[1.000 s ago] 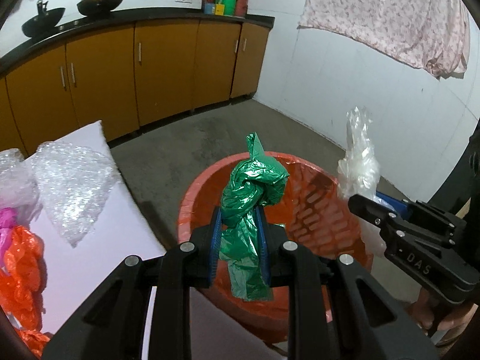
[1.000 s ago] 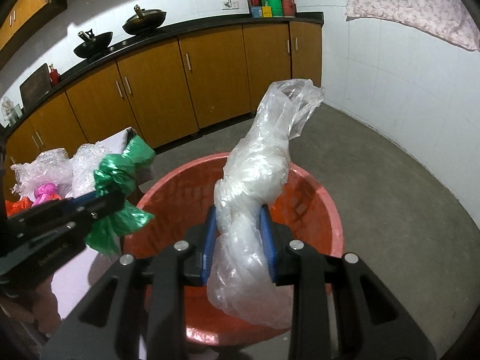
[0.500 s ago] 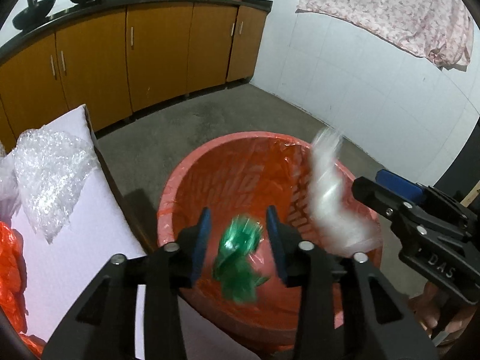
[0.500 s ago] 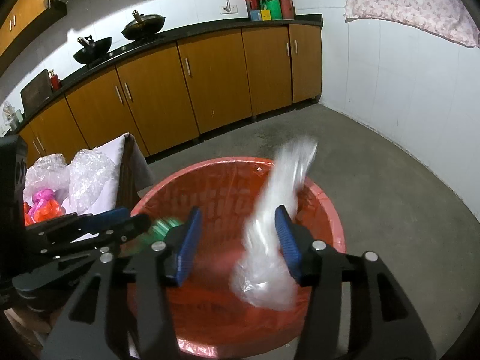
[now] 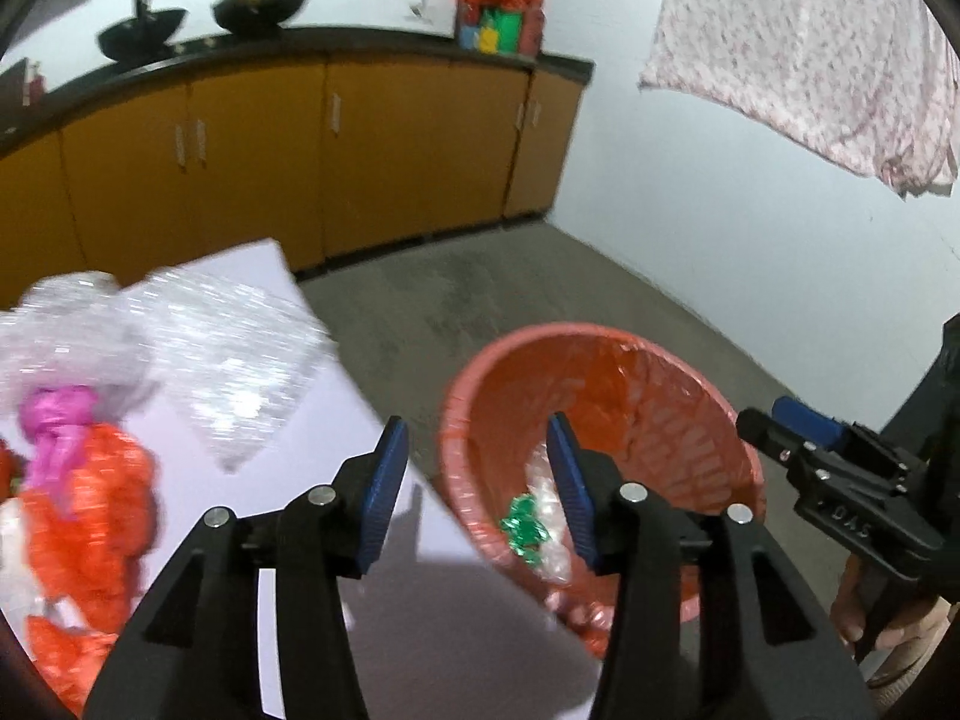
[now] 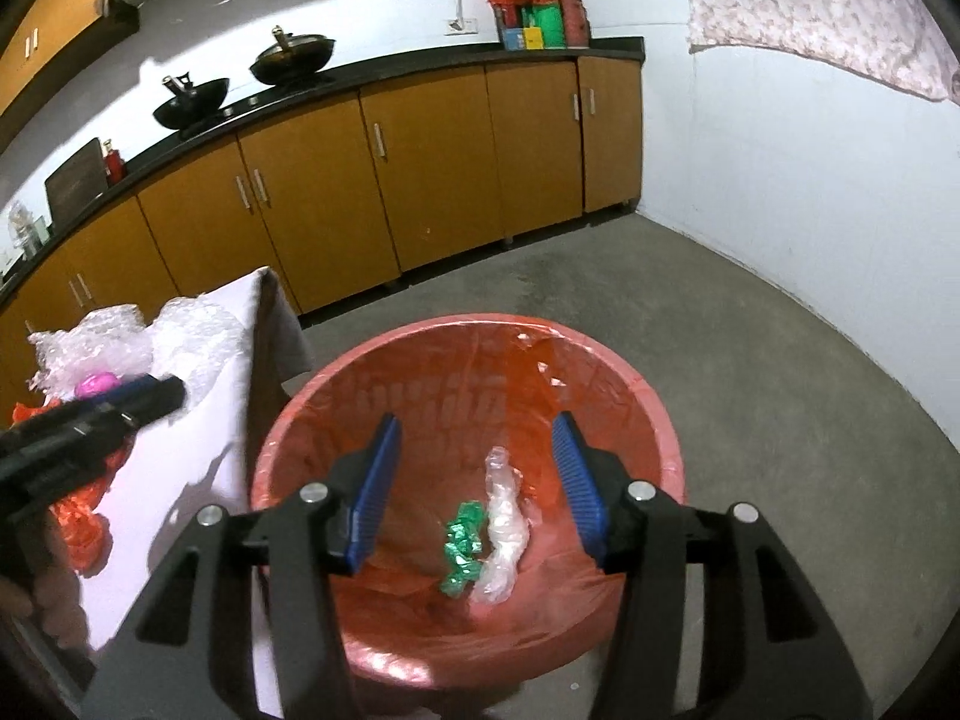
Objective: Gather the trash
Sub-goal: 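Grasp the orange bag with the right tool while the left tool grasps a red bag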
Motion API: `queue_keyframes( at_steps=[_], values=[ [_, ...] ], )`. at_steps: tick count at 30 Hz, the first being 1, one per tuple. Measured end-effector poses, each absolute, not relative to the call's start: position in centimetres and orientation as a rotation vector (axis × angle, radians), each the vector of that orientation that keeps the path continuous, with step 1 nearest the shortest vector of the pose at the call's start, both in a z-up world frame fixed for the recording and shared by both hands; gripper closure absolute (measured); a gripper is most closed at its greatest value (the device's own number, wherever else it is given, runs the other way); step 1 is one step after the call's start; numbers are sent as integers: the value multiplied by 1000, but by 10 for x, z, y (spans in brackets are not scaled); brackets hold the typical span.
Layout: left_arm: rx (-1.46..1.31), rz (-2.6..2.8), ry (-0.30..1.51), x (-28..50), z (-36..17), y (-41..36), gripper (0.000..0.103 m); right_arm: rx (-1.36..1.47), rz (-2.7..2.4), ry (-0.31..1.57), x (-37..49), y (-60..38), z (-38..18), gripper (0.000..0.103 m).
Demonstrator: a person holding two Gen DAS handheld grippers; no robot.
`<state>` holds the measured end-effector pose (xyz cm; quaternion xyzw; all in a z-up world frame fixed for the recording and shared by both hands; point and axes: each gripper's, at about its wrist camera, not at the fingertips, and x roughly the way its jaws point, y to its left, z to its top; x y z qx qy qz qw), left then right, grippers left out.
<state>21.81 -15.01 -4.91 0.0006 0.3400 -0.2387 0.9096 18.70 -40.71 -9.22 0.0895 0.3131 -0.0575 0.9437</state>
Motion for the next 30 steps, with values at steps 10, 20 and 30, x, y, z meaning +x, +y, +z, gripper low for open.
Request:
queue_keyframes(
  at_steps=[10,20,30],
  values=[
    [-24,-288,571,170,-18,-49,47,118,32,624,179,-331,-76,50],
    [-23,88,534,137,-29,87,40,47,288,650,174,-210,-73,50],
    [-94,320,566,116,-53,190,32,-12,459,672,167,-115,-84,36]
  ],
)
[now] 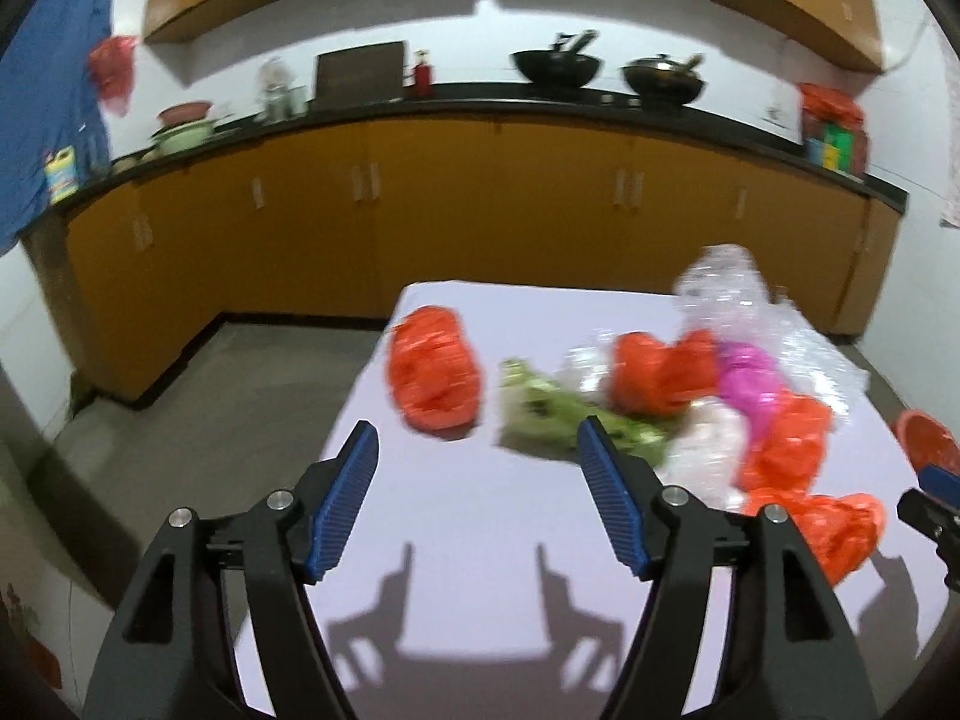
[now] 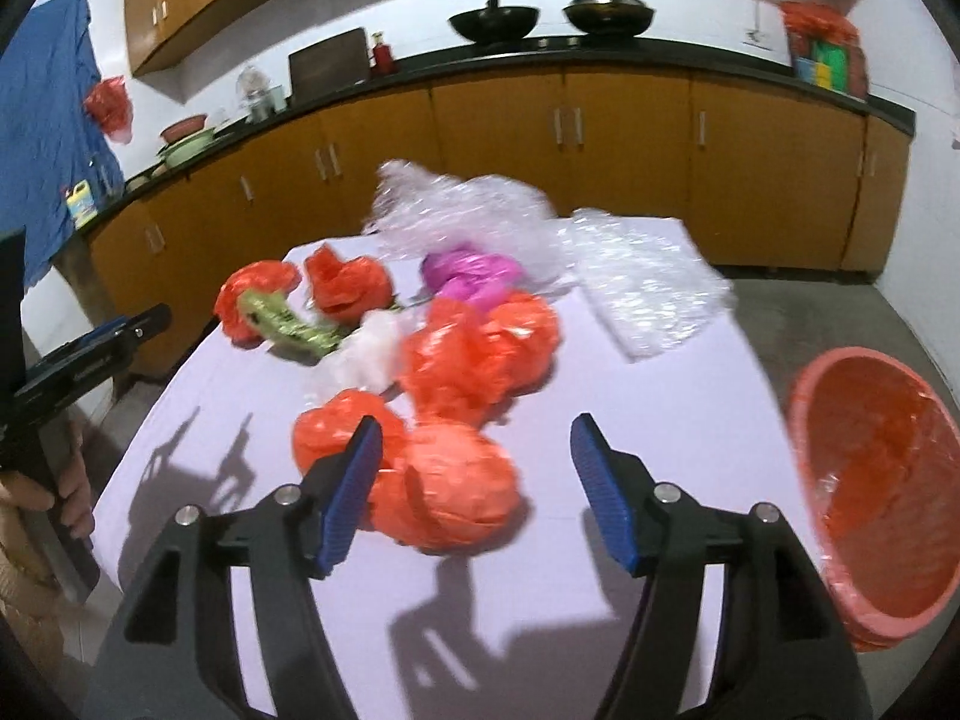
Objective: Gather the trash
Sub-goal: 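Grasp the orange bag with the right tool while the left tool grasps a red bag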
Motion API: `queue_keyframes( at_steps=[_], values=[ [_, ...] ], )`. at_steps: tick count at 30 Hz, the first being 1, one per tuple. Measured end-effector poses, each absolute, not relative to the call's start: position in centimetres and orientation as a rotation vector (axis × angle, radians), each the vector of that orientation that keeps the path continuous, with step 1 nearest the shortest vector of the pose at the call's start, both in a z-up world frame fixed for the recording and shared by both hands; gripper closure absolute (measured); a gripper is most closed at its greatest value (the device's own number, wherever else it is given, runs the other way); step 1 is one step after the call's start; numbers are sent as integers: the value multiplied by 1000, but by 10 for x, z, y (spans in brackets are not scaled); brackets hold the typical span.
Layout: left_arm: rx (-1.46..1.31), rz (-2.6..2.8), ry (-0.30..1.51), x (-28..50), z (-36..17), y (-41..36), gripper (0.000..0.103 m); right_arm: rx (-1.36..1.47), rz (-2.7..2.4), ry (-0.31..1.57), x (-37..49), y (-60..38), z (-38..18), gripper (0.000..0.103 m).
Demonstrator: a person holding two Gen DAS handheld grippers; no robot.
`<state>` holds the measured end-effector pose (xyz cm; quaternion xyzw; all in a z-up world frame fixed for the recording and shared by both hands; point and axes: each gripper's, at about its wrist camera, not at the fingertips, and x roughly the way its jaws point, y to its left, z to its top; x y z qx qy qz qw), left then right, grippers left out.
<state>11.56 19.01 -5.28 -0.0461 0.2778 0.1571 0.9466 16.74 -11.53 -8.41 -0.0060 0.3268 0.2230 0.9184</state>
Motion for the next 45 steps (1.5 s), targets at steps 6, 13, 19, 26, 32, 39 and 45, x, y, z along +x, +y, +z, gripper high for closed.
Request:
queue_keyframes(
  at_steps=[6,13,19,26,32,39,45],
  values=[
    [-130,371,592,112,-69,224,27,-1,459,745,183,-98,-107,35],
    [-170,392,613,134,-78,247,24,-10,462,804,191,-96,-127,59],
    [-180,398,612,165,-78,255,20,-25,454,786,188,-102,-126,68],
    [-162,401,653,207,-85,260,20,-4,430,798,191,-116,-125,68],
    [-182,423,733,231,-100,271,22,-3,435,801,191,-118,-124,68],
    [-238,369,780,223,-109,272,57,6,448,792,188,-118,-120,68],
    [-216,369,757,208,-98,268,73,6,446,783,179,-123,-116,70]
  ],
)
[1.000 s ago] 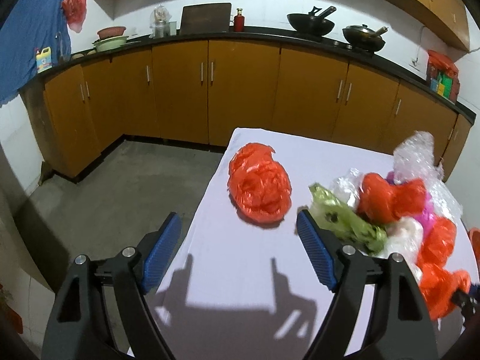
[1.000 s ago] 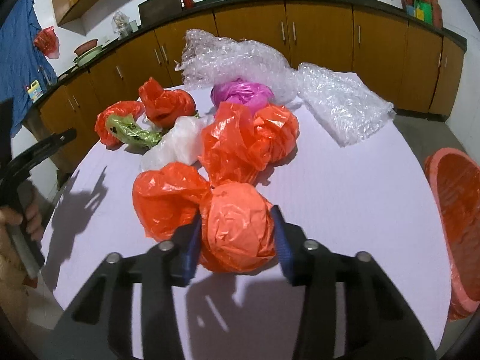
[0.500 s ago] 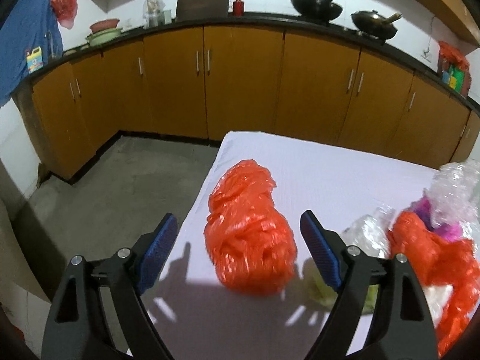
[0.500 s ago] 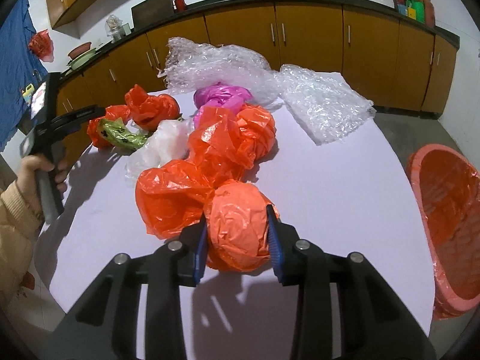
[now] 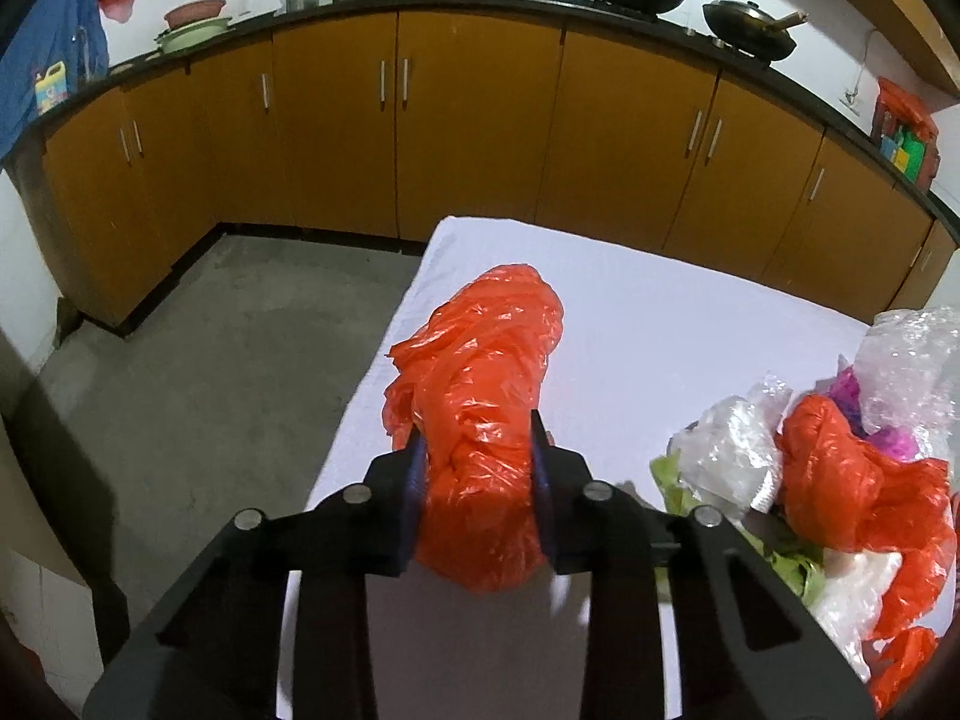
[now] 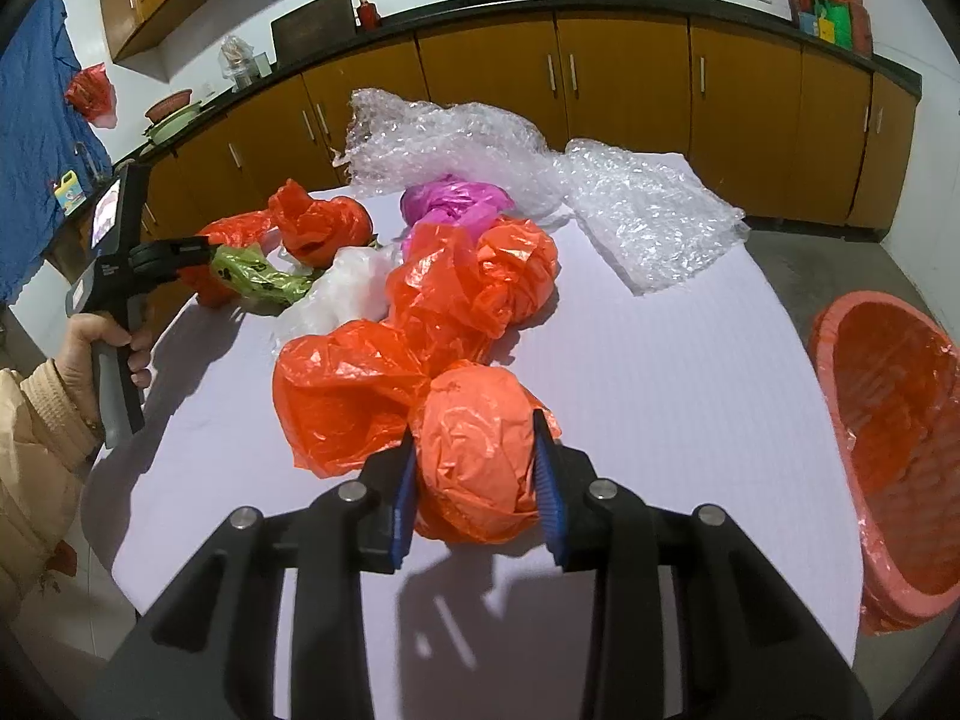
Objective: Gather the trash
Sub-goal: 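Grasp the orange bag with the right tool while the left tool grasps a red bag, then carry both red-orange bags over the wastebasket and open both tools to drop them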
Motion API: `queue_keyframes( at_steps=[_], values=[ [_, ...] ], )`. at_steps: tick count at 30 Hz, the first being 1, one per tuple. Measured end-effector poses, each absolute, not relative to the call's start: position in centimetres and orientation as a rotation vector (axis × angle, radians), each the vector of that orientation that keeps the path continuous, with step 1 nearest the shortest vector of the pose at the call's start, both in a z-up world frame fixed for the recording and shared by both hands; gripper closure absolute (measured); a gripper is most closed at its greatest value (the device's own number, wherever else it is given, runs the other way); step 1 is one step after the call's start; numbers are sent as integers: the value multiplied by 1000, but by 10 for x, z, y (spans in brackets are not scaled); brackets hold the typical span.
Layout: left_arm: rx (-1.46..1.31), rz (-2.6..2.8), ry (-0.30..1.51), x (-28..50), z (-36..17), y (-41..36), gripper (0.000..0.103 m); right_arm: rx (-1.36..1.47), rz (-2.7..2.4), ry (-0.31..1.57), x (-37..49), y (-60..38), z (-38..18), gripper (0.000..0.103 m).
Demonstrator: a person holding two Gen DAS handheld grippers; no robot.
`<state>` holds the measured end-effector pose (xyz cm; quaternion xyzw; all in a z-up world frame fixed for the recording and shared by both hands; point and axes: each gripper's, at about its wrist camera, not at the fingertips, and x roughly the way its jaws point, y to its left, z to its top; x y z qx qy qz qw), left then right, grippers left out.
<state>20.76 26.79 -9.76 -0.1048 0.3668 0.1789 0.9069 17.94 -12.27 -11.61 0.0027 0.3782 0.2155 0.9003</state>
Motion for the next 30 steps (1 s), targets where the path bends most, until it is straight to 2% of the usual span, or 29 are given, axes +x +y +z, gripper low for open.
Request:
queue_keyframes(
  at_steps=[15,30],
  values=[
    [-169,317,613,158,-31,239,74,19,378,680,148,-154,-73,70],
    [-136,27,507,129,27,125,74,65,112,547,120,-243,-25,70]
  ],
)
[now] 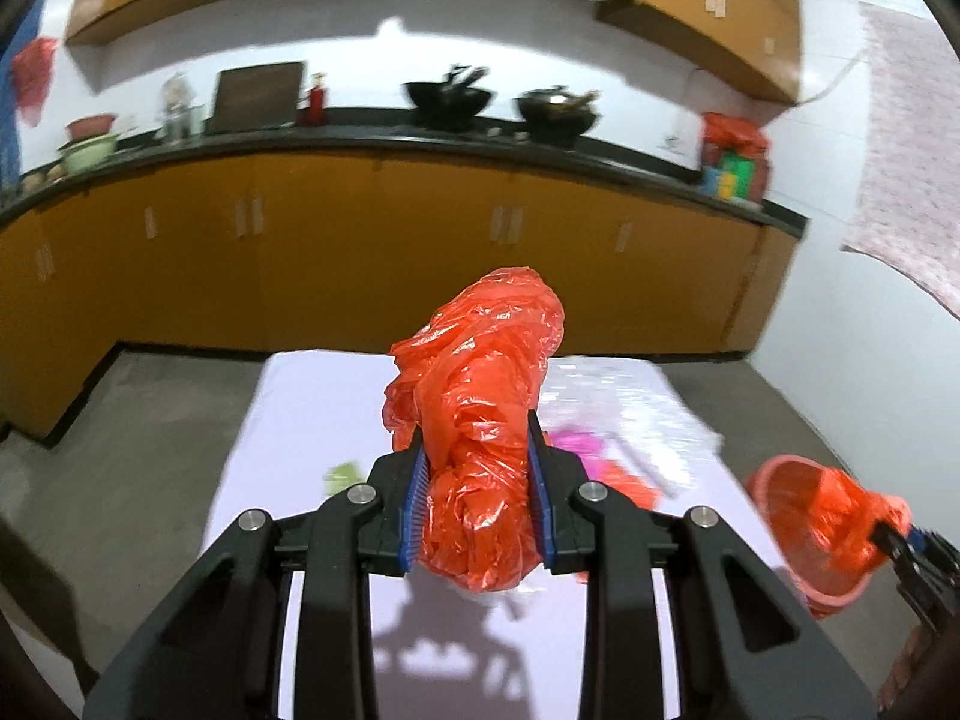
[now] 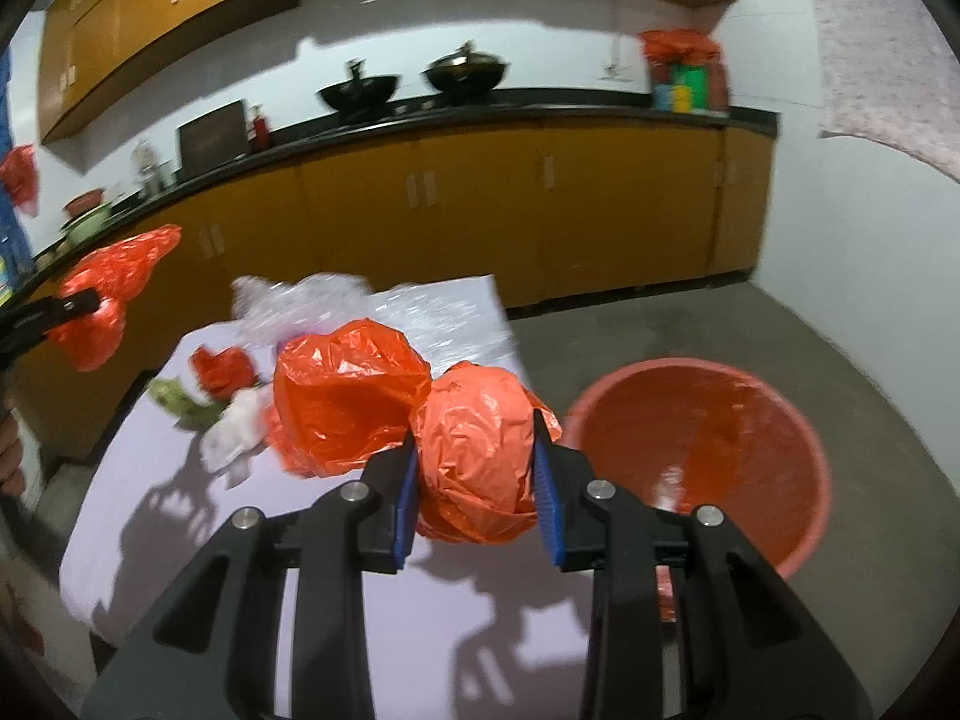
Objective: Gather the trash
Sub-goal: 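Carry both red-orange bags over the wastebasket and open both tools to drop them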
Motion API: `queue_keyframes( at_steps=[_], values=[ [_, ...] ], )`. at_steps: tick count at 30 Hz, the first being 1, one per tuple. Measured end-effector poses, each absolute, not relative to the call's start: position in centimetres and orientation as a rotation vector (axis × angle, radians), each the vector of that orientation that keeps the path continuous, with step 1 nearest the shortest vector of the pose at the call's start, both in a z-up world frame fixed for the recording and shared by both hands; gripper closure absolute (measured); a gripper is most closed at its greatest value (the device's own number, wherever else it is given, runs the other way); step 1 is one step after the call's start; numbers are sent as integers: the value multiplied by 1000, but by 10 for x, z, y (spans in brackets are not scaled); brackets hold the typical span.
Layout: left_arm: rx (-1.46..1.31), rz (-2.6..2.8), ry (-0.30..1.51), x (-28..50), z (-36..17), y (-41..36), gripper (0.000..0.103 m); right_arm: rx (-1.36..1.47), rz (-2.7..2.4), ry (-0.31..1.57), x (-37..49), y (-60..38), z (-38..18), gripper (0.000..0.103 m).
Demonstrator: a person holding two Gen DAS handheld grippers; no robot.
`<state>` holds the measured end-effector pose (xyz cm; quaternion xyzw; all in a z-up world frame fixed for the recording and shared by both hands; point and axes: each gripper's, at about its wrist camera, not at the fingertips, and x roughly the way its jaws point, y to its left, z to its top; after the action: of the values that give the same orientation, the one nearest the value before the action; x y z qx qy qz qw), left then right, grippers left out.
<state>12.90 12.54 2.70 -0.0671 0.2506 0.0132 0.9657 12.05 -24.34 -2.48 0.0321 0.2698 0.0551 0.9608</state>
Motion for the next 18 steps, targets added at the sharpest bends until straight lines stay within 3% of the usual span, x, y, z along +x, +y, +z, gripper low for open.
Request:
queue_keyframes(
  at_steps=[18],
  values=[
    [-96,-265,526,134,17,-2,74,142,-173,499,96,-358,-14,70]
  ],
)
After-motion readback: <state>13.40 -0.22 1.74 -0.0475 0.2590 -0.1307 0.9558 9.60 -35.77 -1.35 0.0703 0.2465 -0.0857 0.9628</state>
